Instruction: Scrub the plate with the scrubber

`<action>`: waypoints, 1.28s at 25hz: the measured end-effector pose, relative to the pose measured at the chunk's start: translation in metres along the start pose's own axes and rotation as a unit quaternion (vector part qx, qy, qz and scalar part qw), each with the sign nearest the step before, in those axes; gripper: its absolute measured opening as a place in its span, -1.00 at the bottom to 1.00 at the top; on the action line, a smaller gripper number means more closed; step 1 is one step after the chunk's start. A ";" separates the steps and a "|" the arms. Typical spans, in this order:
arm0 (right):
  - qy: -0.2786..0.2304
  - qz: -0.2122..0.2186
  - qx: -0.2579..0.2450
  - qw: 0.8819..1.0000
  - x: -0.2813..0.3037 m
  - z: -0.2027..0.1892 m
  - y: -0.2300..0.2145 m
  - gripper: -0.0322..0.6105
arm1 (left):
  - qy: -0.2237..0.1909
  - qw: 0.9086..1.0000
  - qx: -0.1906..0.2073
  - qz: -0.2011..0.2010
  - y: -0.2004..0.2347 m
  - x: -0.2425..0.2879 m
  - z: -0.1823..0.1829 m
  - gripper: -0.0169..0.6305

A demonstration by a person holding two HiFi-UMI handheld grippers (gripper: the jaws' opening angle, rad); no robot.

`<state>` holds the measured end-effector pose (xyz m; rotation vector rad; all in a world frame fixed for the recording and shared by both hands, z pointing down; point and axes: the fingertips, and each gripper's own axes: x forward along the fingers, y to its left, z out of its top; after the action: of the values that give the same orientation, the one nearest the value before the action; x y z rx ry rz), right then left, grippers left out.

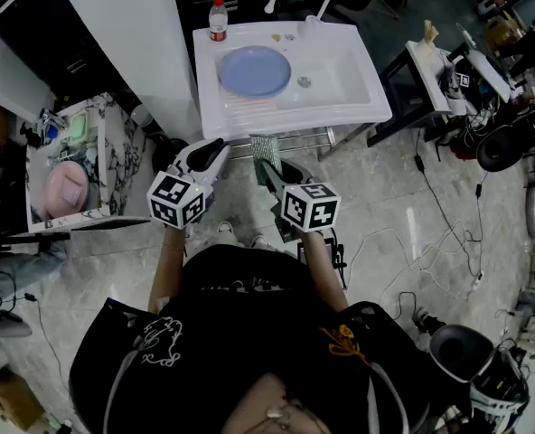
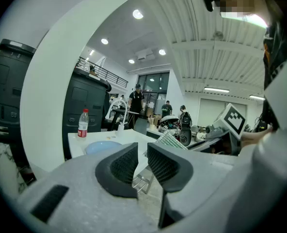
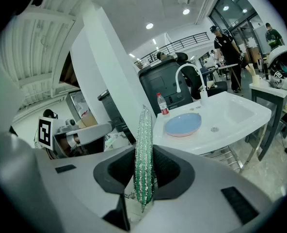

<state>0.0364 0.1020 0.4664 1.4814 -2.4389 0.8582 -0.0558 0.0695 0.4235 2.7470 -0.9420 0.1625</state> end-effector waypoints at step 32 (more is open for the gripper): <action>0.003 -0.055 -0.015 0.998 0.035 -0.013 0.010 -0.62 | 0.047 0.996 -0.017 -0.079 0.021 0.006 -0.037 -0.78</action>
<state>0.0086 0.0857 0.4883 1.5827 -2.3311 0.7992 -0.0653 0.0589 0.4646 2.7417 -0.6941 0.2435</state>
